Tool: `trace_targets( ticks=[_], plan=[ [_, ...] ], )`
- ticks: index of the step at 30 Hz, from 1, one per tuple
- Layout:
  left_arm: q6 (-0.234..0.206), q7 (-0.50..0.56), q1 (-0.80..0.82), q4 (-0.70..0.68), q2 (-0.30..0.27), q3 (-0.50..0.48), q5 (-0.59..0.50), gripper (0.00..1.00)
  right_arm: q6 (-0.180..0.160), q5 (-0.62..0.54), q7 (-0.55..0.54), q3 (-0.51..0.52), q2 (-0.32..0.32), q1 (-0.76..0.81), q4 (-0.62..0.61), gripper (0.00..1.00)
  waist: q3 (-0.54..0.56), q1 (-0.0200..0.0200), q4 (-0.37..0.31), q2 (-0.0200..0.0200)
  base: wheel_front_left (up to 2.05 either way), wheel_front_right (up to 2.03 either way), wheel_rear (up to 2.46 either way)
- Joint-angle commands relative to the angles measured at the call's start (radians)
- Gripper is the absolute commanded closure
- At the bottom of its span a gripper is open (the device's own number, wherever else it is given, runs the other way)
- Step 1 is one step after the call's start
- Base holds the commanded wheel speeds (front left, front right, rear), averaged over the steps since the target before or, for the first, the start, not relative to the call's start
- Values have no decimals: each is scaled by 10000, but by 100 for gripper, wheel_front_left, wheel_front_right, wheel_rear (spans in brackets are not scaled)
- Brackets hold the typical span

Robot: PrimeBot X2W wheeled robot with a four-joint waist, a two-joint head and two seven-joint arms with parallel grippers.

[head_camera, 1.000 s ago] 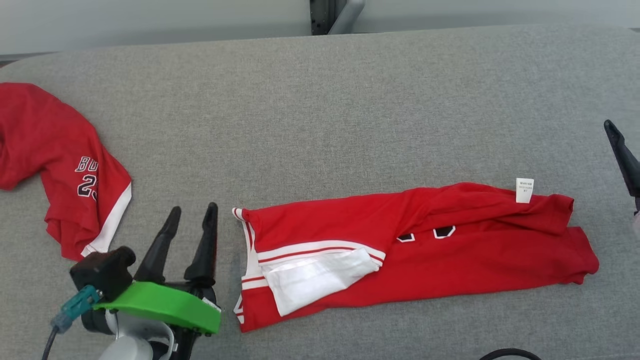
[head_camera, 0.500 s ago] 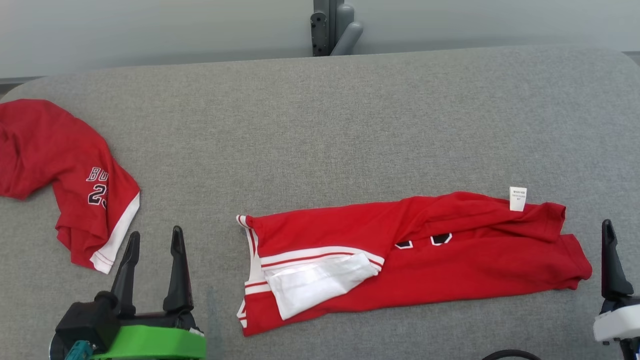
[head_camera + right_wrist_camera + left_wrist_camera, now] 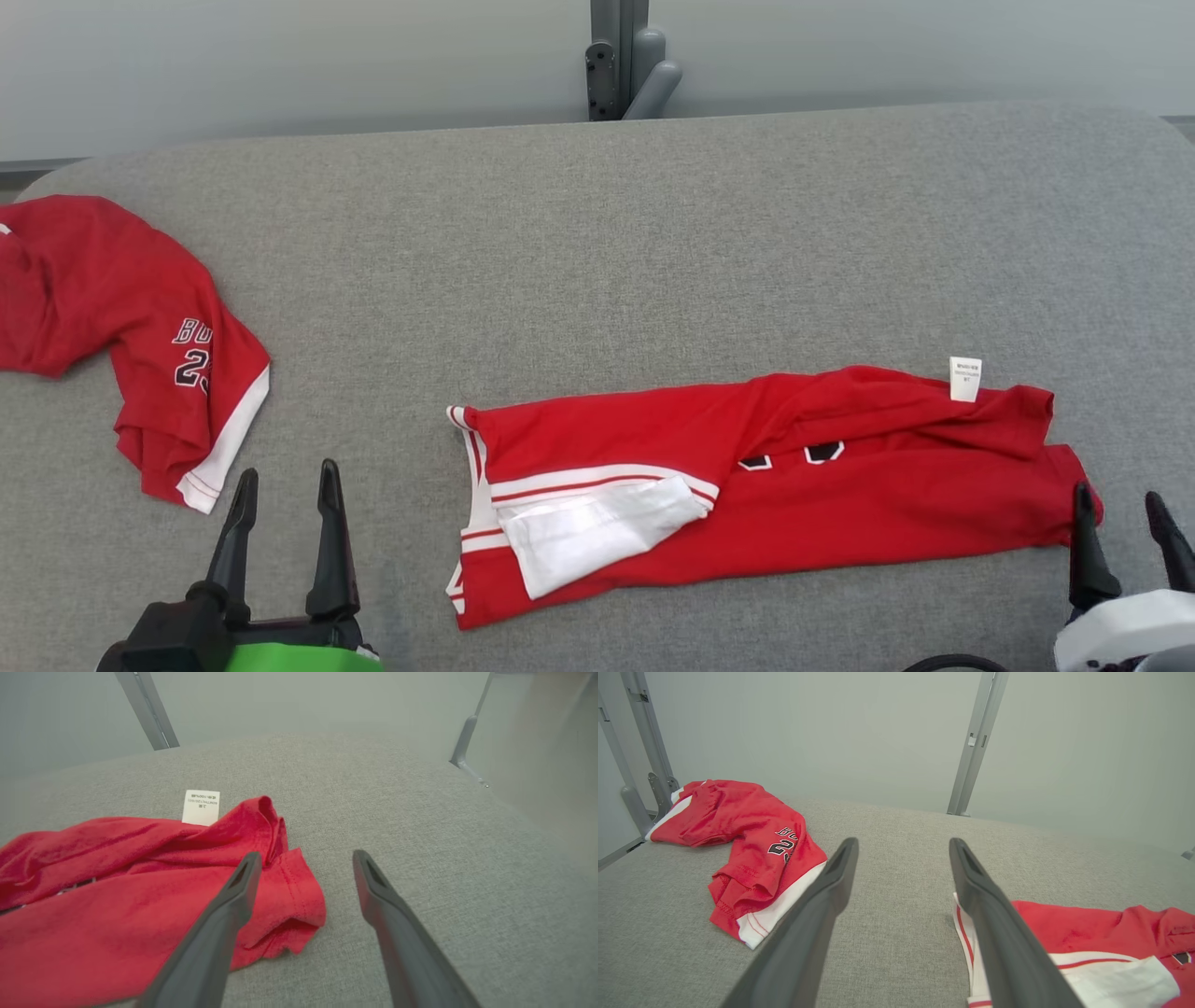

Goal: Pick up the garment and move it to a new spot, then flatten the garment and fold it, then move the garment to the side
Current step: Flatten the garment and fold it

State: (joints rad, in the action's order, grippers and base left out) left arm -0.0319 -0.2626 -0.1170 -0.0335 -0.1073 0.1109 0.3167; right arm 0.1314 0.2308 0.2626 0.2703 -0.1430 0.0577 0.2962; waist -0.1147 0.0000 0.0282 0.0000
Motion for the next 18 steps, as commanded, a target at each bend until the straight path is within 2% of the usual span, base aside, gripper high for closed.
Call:
trace_targets(
  ticks=[1, 4, 9, 18],
  plan=[
    [112, -24, -118, 18, 50, -139, -106, 0, -15, 125, 31, -198, -180, -264, 277, 0, -6, 0, -5, 0, 0, 0, 0],
    [343, -24, -149, 70, 205, -364, -318, 0, -15, 590, -480, -770, -579, -902, 997, 0, -53, 0, 10, 0, 0, 0, 0],
    [615, -24, -107, 115, 386, -646, -564, 0, -15, 1497, -1860, -1166, -1149, -1792, 1780, 0, -219, 0, 107, 0, 0, 0, 0],
    [947, -25, 87, 364, 531, -788, -831, 0, -15, 2991, -3183, -1710, -1490, -2857, 3215, 0, -435, 0, 403, 0, 0, 0, 0]
  ],
)
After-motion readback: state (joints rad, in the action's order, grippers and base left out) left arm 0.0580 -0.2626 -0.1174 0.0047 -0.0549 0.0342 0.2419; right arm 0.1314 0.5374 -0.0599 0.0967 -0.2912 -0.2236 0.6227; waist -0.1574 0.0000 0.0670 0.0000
